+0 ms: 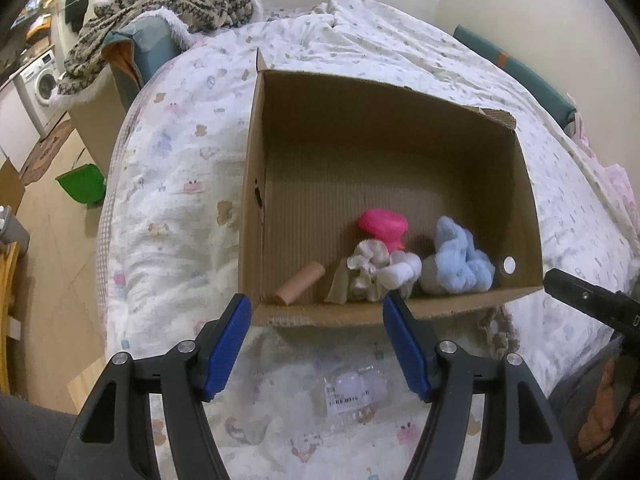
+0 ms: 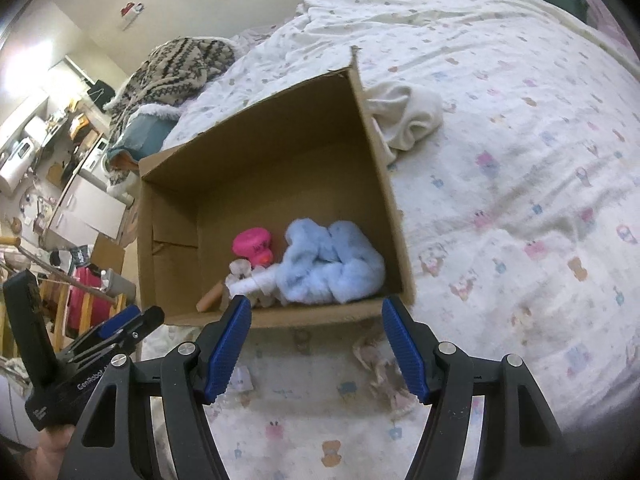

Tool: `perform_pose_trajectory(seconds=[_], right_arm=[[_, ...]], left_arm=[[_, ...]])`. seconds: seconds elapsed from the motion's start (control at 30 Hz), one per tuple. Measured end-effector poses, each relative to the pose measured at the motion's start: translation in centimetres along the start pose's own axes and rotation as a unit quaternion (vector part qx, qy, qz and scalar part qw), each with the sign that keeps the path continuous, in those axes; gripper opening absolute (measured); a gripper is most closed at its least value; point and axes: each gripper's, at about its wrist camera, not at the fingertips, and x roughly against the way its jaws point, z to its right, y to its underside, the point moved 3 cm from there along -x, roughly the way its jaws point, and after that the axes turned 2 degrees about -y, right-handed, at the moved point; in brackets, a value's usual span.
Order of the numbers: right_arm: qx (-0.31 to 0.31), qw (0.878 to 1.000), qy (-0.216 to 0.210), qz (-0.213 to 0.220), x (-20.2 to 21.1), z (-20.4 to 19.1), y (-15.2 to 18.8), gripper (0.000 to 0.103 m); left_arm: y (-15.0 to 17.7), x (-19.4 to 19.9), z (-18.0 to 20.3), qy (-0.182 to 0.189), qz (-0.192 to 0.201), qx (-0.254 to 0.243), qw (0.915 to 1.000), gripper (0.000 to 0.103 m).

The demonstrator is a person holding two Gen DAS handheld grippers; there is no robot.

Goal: Organize soft objects
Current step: 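Move the right gripper to the beige scrunchie while the left gripper moves to the plastic bag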

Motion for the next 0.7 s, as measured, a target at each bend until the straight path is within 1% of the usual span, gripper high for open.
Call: perform_pose_trajectory(seconds=[0.13, 0.23, 0.33, 0.4, 0.5, 0.63, 0.7], right_arm=[[-0.019, 1.0, 0.011, -0.008, 0.2, 1.8, 0.5, 0.072], [-0.056, 0.998, 0.015, -0.023, -0.2, 3.6, 0.9, 0.072], [-0.083, 0.995, 0.027, -0.049, -1.1, 5.1, 1.4, 0.072], [-0.093, 0.993, 0.027, -0.071, -2.1, 5.5, 1.7, 0.072], [-0.079, 0.989, 0.059, -0.112, -4.1, 5.6, 2.6, 0.072], [-0.044, 0.982, 0.096, -0.159, -7.0, 5.2, 3.6, 0.072], [-0.02, 0.979, 0.112, -0.168, -7.8, 4.6, 3.8, 0.072]], left_arm=[[0.8, -0.2, -0.4, -0.002, -0.01, 0.012, 0.9999, 0.066], [1.3, -0.3, -0.6, -0.004, -0.017, 0.022, 0.9996, 0.066], [1.5, -0.3, -0.7, -0.007, -0.018, 0.026, 0.9995, 0.066], [1.7, -0.5, -0.8, -0.009, -0.021, 0.029, 0.9993, 0.065], [1.9, -0.8, -1.0, -0.011, -0.03, 0.034, 0.9989, 0.066], [2.1, -1.0, -1.1, -0.014, -0.033, 0.034, 0.9988, 0.066], [2.1, -1.2, -1.1, -0.015, -0.037, 0.034, 0.9986, 0.066]])
